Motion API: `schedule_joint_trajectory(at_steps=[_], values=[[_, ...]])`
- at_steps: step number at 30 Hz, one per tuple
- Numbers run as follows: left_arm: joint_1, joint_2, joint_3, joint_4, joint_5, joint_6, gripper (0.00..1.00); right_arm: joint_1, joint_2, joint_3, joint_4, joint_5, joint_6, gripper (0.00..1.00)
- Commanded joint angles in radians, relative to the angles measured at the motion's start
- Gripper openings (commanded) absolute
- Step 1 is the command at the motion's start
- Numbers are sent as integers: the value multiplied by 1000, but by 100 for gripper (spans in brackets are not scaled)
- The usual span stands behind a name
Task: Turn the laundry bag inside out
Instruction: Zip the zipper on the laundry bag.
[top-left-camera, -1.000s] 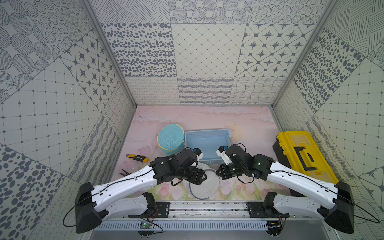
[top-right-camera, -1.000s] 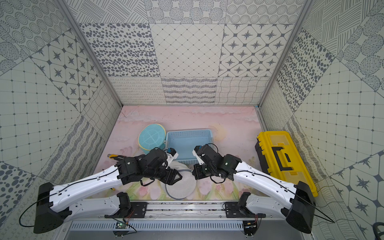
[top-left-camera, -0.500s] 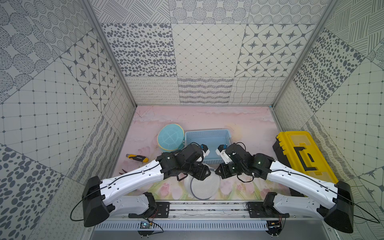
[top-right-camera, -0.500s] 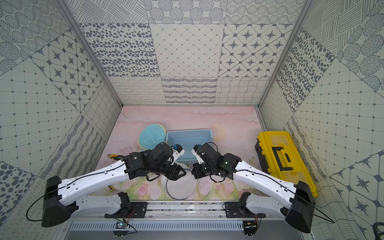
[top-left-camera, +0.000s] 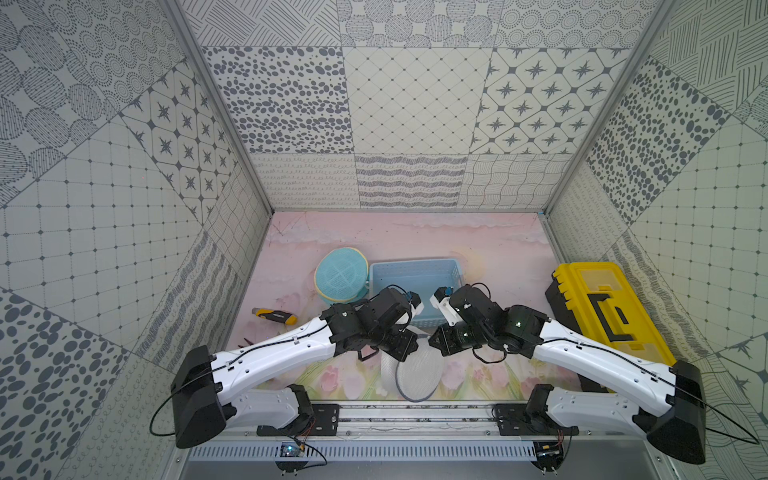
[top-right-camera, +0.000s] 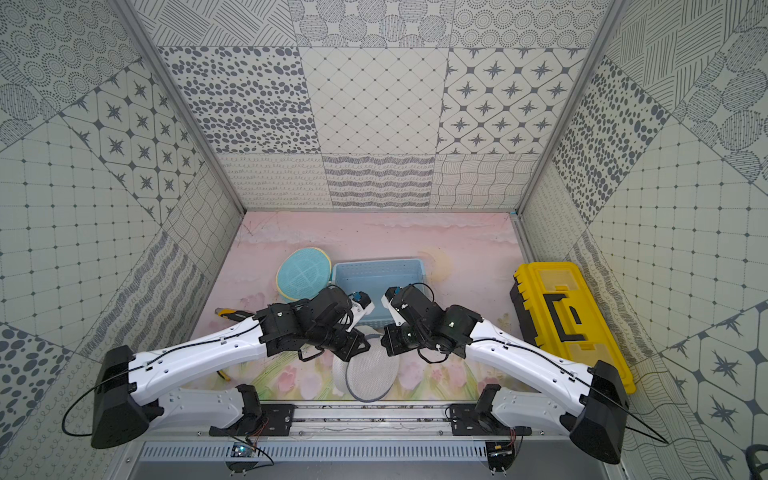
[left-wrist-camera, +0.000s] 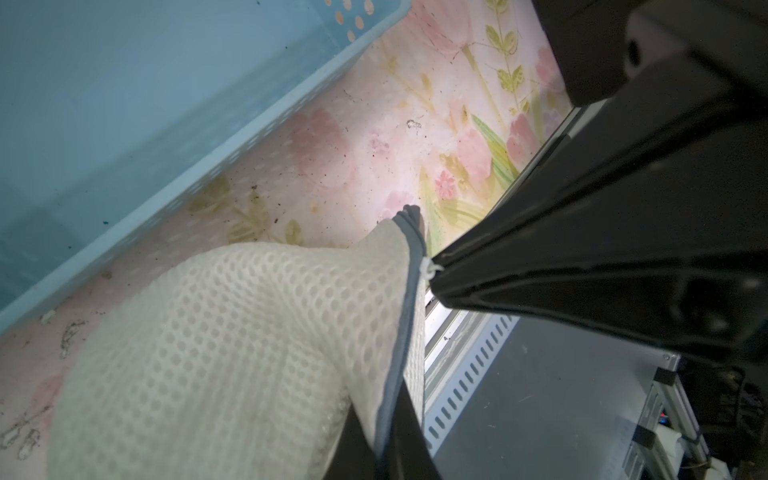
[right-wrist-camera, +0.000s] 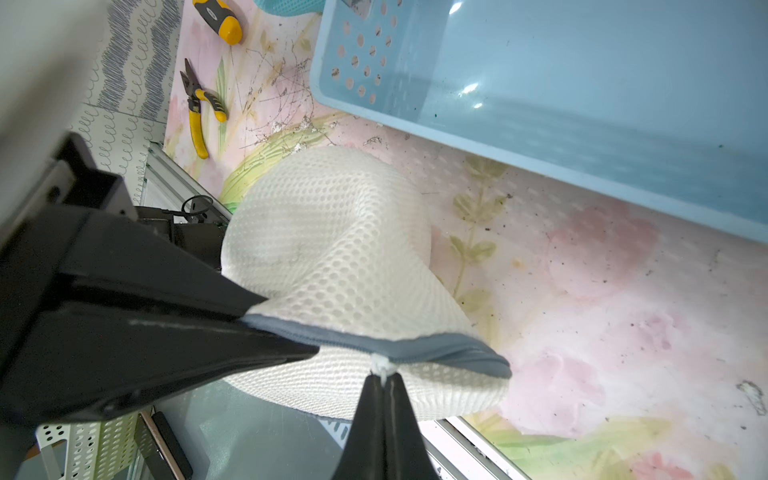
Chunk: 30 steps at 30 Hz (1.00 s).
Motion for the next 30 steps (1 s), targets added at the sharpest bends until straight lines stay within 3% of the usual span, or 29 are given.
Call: schedule_joint_trajectory(at_steps=[1,22,26,30], values=[[0,-8,-6,49,14,8,0,0,-8,-13,18,31,20,0],[16,-125,-92,36,-17,-59,0,-131,-85,-192,16,-4,55,0],[23,-100,-89,-48,25,-78,42,-126,-80,-141,14,-51,16,0],[23,-159,-68,-131,-2,-61,63,-96,-46,-91,-1,-69,-10,0]])
